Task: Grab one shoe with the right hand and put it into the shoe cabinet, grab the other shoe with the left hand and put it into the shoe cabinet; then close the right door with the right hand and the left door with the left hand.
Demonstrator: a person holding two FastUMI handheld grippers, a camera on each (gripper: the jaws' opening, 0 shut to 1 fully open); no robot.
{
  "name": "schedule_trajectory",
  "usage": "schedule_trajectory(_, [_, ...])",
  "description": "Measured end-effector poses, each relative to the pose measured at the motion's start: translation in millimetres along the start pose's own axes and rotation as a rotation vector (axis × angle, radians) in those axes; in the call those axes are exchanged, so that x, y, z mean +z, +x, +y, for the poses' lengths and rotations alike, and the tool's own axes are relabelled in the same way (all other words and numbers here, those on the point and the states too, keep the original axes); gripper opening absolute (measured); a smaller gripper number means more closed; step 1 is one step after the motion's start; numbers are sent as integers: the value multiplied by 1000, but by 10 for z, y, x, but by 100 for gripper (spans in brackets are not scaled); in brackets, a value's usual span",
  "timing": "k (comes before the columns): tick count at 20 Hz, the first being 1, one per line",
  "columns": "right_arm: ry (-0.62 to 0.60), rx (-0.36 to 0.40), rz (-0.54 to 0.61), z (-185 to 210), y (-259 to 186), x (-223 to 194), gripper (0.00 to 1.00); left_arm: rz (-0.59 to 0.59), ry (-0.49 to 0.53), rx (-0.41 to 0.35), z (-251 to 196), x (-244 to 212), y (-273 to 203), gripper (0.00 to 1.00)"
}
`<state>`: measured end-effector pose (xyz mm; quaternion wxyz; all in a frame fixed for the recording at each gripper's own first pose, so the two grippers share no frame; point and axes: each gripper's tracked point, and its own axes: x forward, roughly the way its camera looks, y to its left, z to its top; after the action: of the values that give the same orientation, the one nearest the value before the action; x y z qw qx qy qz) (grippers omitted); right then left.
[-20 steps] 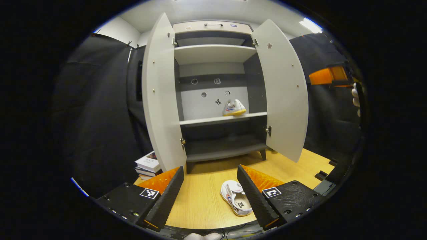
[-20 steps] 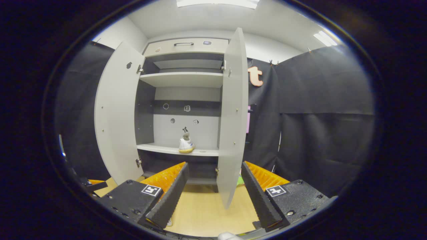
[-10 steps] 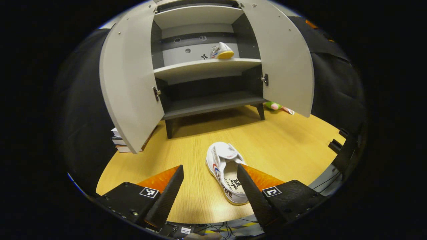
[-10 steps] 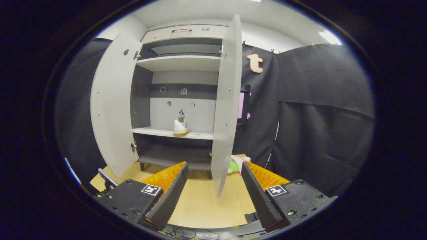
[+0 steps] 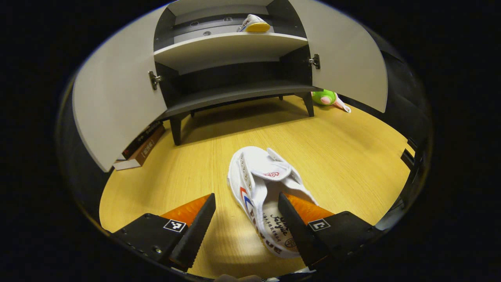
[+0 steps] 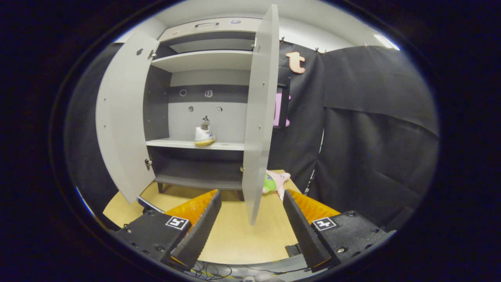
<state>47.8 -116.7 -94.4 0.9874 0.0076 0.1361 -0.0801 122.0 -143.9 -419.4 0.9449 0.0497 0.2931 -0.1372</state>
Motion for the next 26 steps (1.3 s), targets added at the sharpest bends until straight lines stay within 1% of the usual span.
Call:
schedule_trajectory(1, [-1,-1,-1,-7,19,5,100,-6,9,8,37,51,39,97])
schedule_trajectory(4, [-2,-5,-6,-23,67,45,100,22,-9,21,84,53,153,95])
schedule_trajectory(6, [0,-4,-4,-21,108,52,100,29,-4,60,237,82,227,96])
schedule_trajectory(8, [1,-1,5,-27,162,29,99,42,-31,75,295,99,302,94])
schedule_trajectory(11, [4,6,19,-14,214,-11,100,46,-44,44,218,164,375,80])
schedule_trajectory(12, [2,14,19,-1,214,-11,100,42,-42,25,166,182,380,74])
schedule_trajectory(13, [-2,20,20,6,218,-19,100,49,-34,33,162,184,367,58])
schedule_trajectory(15, [6,19,10,-25,226,14,100,73,-4,104,278,169,389,36])
schedule_trajectory(16, [14,20,7,-37,225,28,100,69,-9,98,273,191,385,24])
schedule_trajectory(17, [19,17,8,-60,223,24,100,74,-18,85,254,192,397,15])
schedule_trajectory(20, [19,4,-1,-164,214,58,100,105,-37,76,272,195,391,14])
schedule_trajectory(21, [20,1,-12,-188,187,93,100,112,-49,75,285,248,344,11])
schedule_trajectory(23, [19,-4,-37,-241,134,172,100,91,-39,79,313,439,268,11])
schedule_trajectory(26, [15,-4,-82,-303,57,304,100,33,-26,66,292,879,58,11])
